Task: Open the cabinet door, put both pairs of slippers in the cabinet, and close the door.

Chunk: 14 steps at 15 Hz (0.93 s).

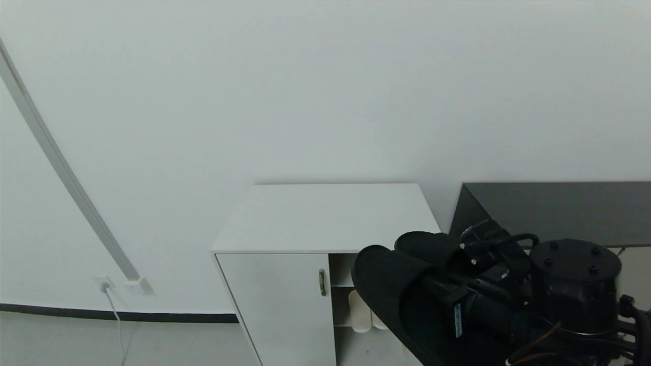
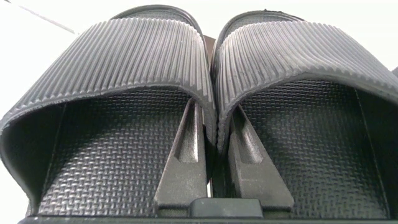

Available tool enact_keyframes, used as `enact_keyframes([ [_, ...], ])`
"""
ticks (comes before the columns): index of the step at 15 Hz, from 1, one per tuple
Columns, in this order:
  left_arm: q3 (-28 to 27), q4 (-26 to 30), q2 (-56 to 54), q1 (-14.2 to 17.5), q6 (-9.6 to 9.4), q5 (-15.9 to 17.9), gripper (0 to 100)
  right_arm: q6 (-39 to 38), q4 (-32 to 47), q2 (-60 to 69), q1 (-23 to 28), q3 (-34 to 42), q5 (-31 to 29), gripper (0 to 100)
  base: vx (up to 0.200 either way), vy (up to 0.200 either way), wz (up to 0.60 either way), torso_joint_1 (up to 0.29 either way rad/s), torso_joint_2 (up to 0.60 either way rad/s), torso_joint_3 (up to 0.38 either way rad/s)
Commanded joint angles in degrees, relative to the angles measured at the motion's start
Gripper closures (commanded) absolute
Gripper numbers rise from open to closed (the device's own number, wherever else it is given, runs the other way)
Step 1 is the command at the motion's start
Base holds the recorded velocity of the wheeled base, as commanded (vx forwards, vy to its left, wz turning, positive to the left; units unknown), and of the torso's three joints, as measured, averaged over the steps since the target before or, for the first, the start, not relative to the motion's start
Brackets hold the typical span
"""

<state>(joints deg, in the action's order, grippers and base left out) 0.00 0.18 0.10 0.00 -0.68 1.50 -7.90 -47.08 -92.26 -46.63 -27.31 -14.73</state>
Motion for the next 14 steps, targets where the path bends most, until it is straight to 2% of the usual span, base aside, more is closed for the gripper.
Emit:
enact_keyframes([
  [1,0.0,0.0,0.0,0.0,-0.02,0.0,100,0.0,0.0,-0.2,0.0,0.1,0.0,100,0.0,0.0,0.0,0.0,0.0,0.0],
  [5,0.0,0.0,0.0,0.0,0.07,0.0,100,0.1,0.0,-0.2,0.0,0.4,0.0,100,0.0,0.0,0.0,-0.03,0.06,0.032],
  [14,0.0,0.0,0.0,0.0,0.07,0.0,100,0.1,0.0,-0.4,-1.1,0.9,0.0,100,0.0,0.0,0.0,-0.152,0.35,0.18],
])
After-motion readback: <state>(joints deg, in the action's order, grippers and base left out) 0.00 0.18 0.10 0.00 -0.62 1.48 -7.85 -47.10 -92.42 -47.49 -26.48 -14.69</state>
